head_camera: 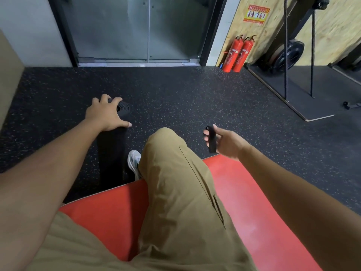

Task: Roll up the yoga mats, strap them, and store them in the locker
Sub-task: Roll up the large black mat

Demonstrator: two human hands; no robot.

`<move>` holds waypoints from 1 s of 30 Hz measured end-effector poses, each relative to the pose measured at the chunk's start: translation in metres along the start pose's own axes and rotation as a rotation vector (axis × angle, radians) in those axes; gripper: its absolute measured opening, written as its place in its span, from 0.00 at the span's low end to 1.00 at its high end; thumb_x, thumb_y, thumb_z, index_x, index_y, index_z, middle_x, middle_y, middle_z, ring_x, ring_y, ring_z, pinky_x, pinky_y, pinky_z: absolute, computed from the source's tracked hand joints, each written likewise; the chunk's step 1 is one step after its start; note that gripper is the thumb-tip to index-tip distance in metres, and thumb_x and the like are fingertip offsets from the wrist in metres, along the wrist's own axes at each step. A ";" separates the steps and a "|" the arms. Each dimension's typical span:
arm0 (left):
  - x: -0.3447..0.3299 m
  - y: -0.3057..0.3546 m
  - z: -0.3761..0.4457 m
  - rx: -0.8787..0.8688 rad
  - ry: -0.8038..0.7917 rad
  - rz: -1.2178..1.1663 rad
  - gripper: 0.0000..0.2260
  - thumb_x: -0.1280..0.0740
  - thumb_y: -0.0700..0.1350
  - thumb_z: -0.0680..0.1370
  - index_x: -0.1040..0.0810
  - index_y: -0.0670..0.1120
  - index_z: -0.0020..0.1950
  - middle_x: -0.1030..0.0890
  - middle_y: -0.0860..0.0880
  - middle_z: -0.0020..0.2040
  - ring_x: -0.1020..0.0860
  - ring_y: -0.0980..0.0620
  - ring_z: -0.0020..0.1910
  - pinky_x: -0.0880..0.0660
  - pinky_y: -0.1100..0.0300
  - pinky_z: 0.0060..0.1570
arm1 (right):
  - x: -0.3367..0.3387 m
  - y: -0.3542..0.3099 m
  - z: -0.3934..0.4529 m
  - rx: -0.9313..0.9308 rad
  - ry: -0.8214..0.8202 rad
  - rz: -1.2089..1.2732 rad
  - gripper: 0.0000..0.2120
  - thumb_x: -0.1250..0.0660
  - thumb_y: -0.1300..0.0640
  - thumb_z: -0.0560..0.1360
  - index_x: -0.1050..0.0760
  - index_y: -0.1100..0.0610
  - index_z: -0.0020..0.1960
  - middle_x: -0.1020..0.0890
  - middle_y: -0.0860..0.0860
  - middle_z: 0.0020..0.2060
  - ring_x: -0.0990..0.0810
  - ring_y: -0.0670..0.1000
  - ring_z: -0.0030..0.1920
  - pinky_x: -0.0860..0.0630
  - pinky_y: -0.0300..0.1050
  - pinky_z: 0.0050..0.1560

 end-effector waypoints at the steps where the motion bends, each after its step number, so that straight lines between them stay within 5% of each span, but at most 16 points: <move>1: 0.000 -0.002 0.000 0.004 -0.001 0.000 0.49 0.26 0.72 0.67 0.42 0.58 0.81 0.40 0.45 0.78 0.38 0.36 0.73 0.28 0.40 0.64 | -0.005 -0.003 0.003 0.025 -0.006 0.094 0.15 0.38 0.50 0.83 0.21 0.59 0.62 0.17 0.54 0.56 0.19 0.55 0.55 0.23 0.51 0.59; 5: -0.001 -0.009 0.002 0.015 -0.005 -0.010 0.49 0.26 0.73 0.66 0.43 0.58 0.81 0.40 0.45 0.78 0.38 0.36 0.73 0.28 0.39 0.65 | -0.027 -0.013 0.012 0.122 -0.096 0.245 0.15 0.41 0.58 0.84 0.26 0.58 0.69 0.20 0.62 0.64 0.21 0.65 0.63 0.18 0.58 0.56; 9: -0.001 -0.014 0.003 0.017 0.008 -0.027 0.49 0.26 0.73 0.66 0.42 0.58 0.81 0.40 0.45 0.78 0.38 0.36 0.73 0.29 0.39 0.66 | -0.044 -0.024 0.016 0.214 -0.128 0.179 0.22 0.45 0.72 0.82 0.27 0.58 0.70 0.22 0.63 0.65 0.19 0.64 0.62 0.17 0.51 0.51; 12: -0.002 -0.015 0.004 0.021 0.021 -0.026 0.49 0.26 0.73 0.66 0.42 0.58 0.81 0.39 0.46 0.78 0.38 0.36 0.74 0.29 0.39 0.66 | -0.053 -0.029 0.019 0.241 -0.125 0.181 0.24 0.41 0.72 0.81 0.32 0.57 0.75 0.22 0.63 0.67 0.17 0.61 0.60 0.16 0.47 0.49; 16: -0.003 -0.018 0.006 0.022 0.026 -0.025 0.49 0.27 0.73 0.66 0.42 0.58 0.81 0.39 0.46 0.78 0.37 0.37 0.73 0.28 0.40 0.64 | -0.067 -0.032 0.026 0.211 -0.204 0.193 0.22 0.39 0.69 0.82 0.33 0.55 0.74 0.22 0.63 0.63 0.19 0.64 0.60 0.18 0.57 0.56; 26: -0.009 -0.037 -0.009 -0.034 0.201 -0.251 0.45 0.25 0.70 0.66 0.33 0.54 0.79 0.37 0.49 0.76 0.39 0.42 0.74 0.34 0.45 0.73 | -0.106 -0.048 0.056 0.207 -0.209 -0.298 0.24 0.30 0.72 0.76 0.32 0.55 0.65 0.23 0.54 0.52 0.17 0.51 0.50 0.19 0.58 0.61; 30: -0.011 -0.054 -0.011 -0.090 0.060 -0.327 0.53 0.18 0.64 0.62 0.38 0.55 0.82 0.41 0.51 0.78 0.44 0.43 0.77 0.40 0.46 0.76 | -0.134 -0.061 0.071 0.244 -0.259 -0.579 0.28 0.27 0.71 0.74 0.34 0.55 0.66 0.23 0.55 0.53 0.17 0.55 0.52 0.18 0.54 0.59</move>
Point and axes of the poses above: each hand's wrist, its own z-axis towards the middle knuckle, its own x-axis out of the back of the hand, y = z × x, the point moved 5 cm from there along z, towards the middle knuckle
